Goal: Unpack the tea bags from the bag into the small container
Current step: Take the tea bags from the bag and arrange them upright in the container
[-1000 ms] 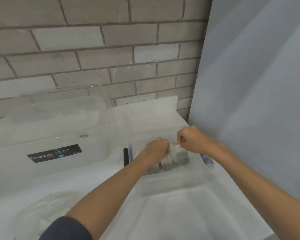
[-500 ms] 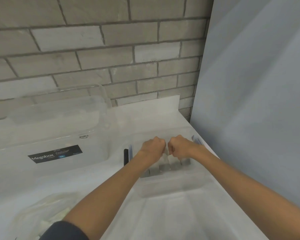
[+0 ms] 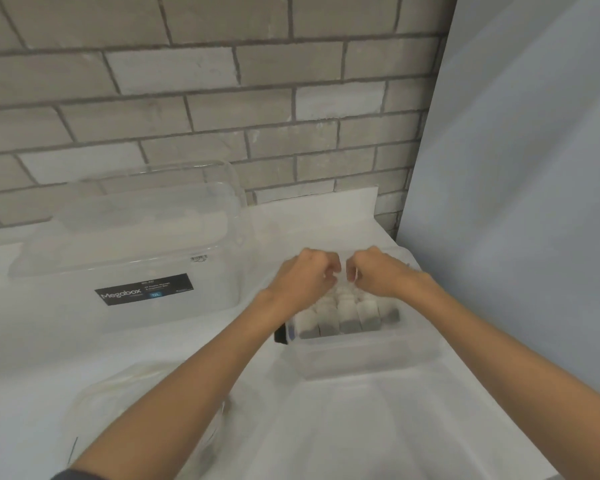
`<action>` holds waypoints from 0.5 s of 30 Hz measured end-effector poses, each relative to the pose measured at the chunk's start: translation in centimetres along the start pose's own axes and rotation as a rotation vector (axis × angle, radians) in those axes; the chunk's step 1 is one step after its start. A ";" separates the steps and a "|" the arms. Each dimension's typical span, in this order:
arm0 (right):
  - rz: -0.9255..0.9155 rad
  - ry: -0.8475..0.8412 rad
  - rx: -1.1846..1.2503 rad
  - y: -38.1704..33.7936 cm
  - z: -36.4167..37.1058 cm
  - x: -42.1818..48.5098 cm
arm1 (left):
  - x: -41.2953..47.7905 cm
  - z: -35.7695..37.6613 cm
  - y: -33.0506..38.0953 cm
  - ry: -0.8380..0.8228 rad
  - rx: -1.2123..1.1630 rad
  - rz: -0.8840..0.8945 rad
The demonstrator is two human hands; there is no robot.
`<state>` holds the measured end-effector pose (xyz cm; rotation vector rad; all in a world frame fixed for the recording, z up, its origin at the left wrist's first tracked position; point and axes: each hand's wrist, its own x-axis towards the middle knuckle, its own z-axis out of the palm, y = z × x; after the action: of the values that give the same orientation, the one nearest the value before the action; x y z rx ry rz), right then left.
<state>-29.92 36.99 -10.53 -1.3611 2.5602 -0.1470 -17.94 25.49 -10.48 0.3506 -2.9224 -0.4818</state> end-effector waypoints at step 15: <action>-0.450 -0.059 0.363 -21.6 1.4 -4.3 | -20.2 -8.3 -12.4 0.151 -0.156 -0.370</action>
<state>-9.88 28.43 -6.90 -1.7236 2.0091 -0.6041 5.57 16.77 -9.21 0.8703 -2.6564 -0.6942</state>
